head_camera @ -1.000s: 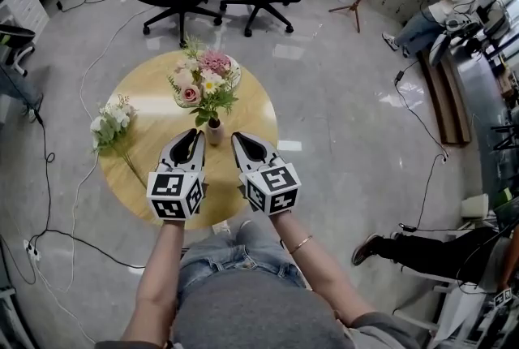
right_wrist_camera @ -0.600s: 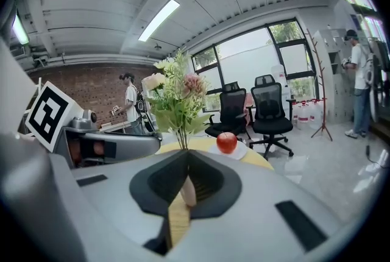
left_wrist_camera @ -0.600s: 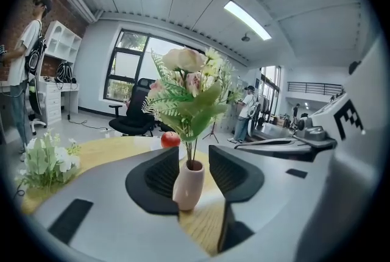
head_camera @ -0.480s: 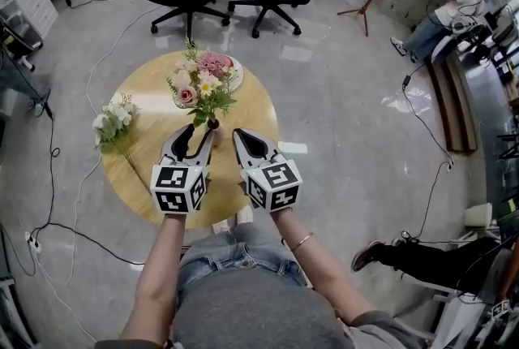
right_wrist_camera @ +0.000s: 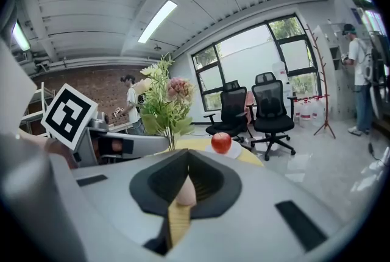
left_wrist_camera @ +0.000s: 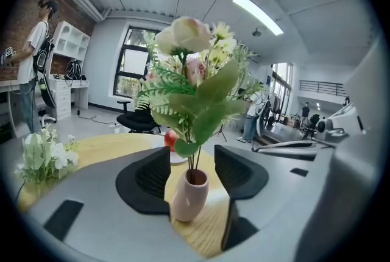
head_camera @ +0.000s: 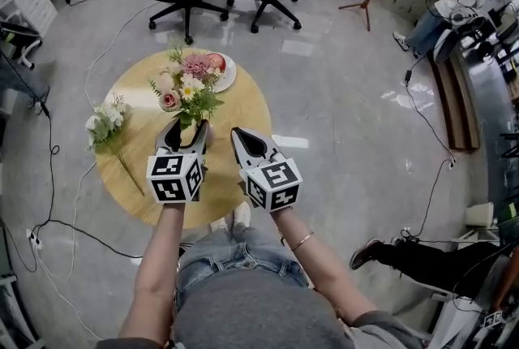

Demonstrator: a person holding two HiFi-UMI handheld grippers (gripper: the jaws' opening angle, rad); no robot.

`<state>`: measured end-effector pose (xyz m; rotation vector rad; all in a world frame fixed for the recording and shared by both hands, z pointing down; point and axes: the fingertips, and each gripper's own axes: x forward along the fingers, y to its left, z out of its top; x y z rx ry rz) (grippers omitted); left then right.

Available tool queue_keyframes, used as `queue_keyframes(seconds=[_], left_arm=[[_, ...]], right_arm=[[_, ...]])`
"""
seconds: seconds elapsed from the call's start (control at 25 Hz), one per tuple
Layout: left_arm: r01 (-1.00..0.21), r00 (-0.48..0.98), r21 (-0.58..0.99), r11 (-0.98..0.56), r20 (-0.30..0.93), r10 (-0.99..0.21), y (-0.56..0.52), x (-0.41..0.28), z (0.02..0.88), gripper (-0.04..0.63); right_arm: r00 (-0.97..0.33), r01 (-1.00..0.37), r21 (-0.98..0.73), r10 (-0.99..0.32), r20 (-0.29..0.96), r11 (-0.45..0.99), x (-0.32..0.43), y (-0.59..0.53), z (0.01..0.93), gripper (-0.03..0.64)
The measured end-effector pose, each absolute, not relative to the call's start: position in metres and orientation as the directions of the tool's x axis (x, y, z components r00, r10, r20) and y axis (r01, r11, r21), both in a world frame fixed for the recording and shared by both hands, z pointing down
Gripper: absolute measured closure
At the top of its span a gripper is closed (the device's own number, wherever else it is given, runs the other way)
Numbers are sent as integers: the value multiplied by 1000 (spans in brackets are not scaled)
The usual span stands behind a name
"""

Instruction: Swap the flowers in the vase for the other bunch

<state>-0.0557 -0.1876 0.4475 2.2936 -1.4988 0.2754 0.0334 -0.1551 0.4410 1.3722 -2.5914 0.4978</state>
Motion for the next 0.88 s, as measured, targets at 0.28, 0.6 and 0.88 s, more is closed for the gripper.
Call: queue_keyframes(seconds=[0.28,0.6,0.88], left_arm=[[-921,385,212,-326,380,-841,-203,-50,454,373],[-934,349,209,-290,365,-863,-213,-52,454,427],[-935,346,203,-290,355,-868,-216,-51,450,484]], right_arm=[[-566,-824,-225,-763,313,519,45,-160,450,606],[-579,-815,-236,-748,324,528,46,-167,460,606],[-597,-802,-238,-733,325,548,39,-171,460,606]])
